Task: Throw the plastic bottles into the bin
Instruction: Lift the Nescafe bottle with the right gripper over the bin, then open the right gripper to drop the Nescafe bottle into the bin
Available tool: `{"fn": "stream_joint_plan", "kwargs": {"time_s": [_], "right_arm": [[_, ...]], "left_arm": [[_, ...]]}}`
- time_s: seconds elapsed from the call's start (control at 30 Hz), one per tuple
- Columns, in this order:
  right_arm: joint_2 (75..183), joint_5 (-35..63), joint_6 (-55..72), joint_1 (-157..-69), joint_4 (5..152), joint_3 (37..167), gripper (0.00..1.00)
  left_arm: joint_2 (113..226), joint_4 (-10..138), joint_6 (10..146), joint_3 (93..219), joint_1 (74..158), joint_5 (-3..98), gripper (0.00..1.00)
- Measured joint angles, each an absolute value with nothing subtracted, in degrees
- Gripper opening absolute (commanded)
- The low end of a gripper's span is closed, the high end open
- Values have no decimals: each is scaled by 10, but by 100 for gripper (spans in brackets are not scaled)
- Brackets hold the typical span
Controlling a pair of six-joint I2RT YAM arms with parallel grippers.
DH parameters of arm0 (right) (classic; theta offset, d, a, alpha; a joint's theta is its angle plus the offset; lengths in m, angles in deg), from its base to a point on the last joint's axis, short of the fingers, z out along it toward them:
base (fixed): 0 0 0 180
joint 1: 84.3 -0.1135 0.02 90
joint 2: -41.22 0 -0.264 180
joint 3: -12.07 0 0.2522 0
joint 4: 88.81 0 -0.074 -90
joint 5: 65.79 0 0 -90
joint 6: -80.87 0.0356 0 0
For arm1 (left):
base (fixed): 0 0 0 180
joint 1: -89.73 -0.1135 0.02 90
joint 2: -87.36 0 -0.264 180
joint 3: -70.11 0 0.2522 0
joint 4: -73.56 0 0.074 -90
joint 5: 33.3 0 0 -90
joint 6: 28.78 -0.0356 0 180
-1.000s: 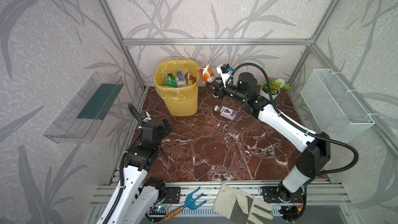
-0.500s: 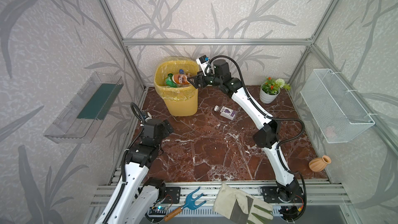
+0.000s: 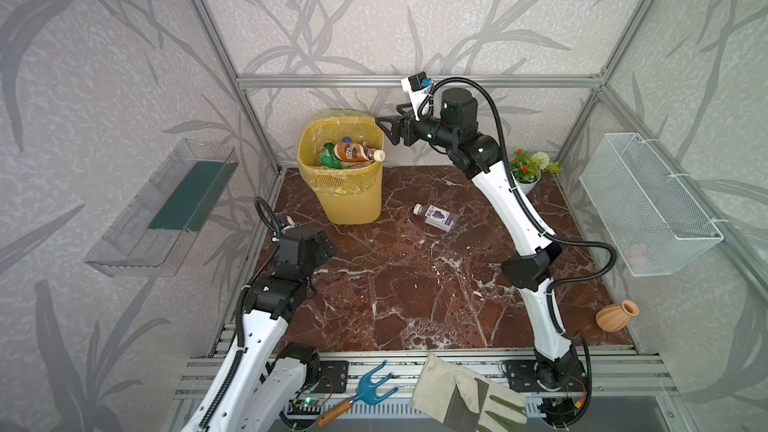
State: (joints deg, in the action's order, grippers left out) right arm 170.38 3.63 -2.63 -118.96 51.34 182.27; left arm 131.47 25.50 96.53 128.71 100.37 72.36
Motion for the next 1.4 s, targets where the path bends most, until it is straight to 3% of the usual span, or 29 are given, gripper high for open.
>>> {"fn": "stream_joint_plan", "kwargs": {"time_s": [0.13, 0.33, 0.47, 0.9, 1.13, 1.4], "right_arm": [[1690, 33, -36, -1190, 486, 1773, 59], [1647, 29, -37, -1194, 488, 1623, 66], [1647, 29, -38, -1195, 487, 1585, 66], [1738, 11, -12, -1198, 469, 1758, 61], [1761, 11, -13, -1203, 435, 1770, 59], [1765, 11, -10, -1209, 433, 1771, 46]], "left_arm": [[1315, 255, 970, 1287, 1004, 720, 99], [1311, 255, 969, 1287, 1004, 721, 99], [1309, 255, 969, 1287, 1003, 721, 99], [1301, 255, 968, 1283, 1002, 726, 99], [1297, 255, 967, 1279, 1000, 729, 99], [1296, 255, 963, 1279, 997, 729, 99]]}}
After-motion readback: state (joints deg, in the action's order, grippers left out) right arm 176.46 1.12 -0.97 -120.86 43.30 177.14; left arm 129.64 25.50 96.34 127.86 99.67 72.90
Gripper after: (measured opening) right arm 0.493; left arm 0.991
